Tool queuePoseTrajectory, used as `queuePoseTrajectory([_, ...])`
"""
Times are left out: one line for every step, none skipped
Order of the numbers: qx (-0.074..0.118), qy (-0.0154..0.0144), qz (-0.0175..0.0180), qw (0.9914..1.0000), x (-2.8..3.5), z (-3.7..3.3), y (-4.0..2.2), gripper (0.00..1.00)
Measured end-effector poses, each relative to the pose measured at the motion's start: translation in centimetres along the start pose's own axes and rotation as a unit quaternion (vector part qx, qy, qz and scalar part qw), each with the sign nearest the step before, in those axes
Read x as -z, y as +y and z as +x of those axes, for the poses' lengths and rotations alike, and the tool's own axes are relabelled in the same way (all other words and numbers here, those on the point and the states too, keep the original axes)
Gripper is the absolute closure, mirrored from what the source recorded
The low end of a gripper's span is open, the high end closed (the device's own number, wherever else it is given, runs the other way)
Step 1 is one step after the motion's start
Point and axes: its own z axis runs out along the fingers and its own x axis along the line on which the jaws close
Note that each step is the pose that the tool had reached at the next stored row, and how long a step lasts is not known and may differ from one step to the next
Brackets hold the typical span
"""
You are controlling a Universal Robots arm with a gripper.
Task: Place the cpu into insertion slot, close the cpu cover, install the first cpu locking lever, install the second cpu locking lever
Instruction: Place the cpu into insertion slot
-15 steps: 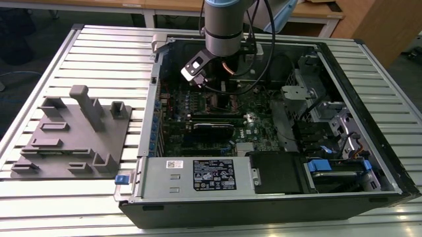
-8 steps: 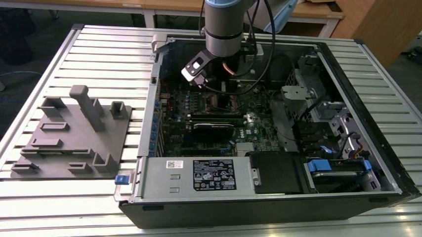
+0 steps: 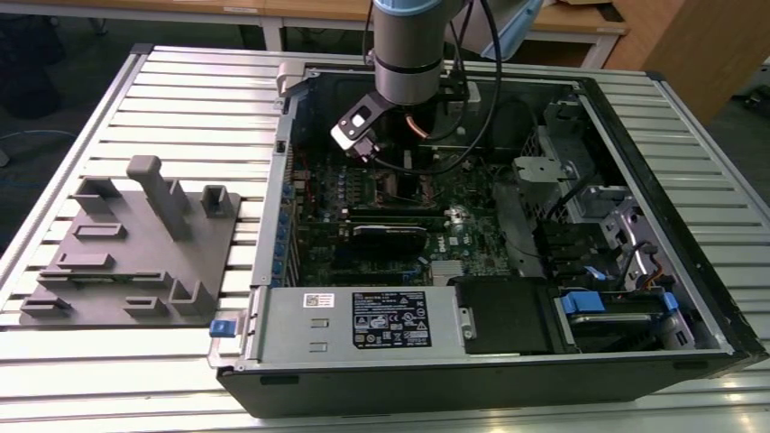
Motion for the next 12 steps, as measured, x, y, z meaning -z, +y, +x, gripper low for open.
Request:
queuePoseTrajectory([0.000,0.0000,0.0000,1.00000,0.00,0.00,0.00,0.46])
queuePoseTrajectory([0.000,0.0000,0.0000,1.00000,0.00,0.00,0.00,0.46])
queuePoseTrajectory([0.000,0.0000,0.0000,1.00000,0.00,0.00,0.00,0.46])
queuePoseTrajectory([0.000,0.0000,0.0000,1.00000,-0.01,0.00,0.00,0.46])
queuePoseTrajectory([0.000,0.0000,0.0000,1.00000,-0.01,0.00,0.00,0.46])
queuePoseTrajectory([0.000,0.0000,0.0000,1.00000,-0.01,0.00,0.00,0.46])
queuePoseTrajectory([0.000,0.0000,0.0000,1.00000,-0.01,0.00,0.00,0.46])
queuePoseTrajectory([0.000,0.0000,0.0000,1.00000,-0.01,0.00,0.00,0.46])
queuePoseTrajectory([0.000,0.0000,0.0000,1.00000,-0.01,0.00,0.00,0.46])
queuePoseTrajectory([0.000,0.0001,-0.0001,1.00000,-0.02,-0.02,0.00,0.46])
queuePoseTrajectory([0.000,0.0002,-0.0001,1.00000,-0.02,-0.05,0.00,0.46])
queuePoseTrajectory([0.000,0.0002,-0.0001,1.00000,-0.02,-0.06,0.00,0.46])
